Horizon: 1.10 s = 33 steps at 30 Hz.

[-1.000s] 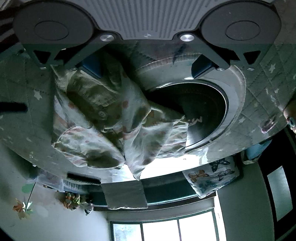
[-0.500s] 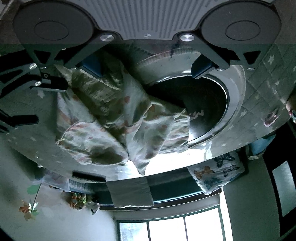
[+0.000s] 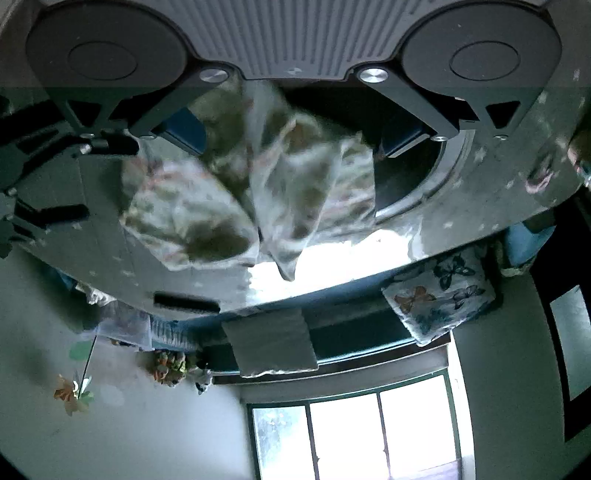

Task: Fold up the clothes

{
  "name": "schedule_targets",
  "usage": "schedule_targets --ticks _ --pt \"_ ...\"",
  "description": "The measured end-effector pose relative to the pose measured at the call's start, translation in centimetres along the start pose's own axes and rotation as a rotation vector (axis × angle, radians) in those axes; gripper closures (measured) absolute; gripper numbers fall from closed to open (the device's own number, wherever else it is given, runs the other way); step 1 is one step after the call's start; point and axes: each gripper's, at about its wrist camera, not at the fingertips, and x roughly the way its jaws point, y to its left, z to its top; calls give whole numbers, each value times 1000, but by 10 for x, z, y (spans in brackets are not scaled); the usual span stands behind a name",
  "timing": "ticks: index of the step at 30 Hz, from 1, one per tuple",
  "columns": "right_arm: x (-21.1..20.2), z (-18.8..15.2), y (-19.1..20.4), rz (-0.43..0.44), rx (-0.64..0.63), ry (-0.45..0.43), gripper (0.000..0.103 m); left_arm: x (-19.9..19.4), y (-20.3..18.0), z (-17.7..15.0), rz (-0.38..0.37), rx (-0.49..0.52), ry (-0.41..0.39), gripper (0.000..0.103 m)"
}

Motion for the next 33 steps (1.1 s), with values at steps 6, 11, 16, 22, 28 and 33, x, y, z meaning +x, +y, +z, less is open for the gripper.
schedule_targets --ticks 6,11,16,22,28,33 --pt "14 17 -17 -16 30 -7 2 47 1 37 -19 2 5 14" --pt "31 30 -33 -33 55 1 6 85 3 69 -34 4 10 17" --pt "47 38 -46 -39 69 10 9 128 -3 84 -24 25 49 18" --pt "62 49 -60 -36 82 17 16 187 0 92 4 15 150 58" --pt "79 68 -67 -34 71 5 24 196 24 80 -5 -63 178 97" --pt "104 90 -62 -17 48 4 31 161 43 78 21 -118 93 98"
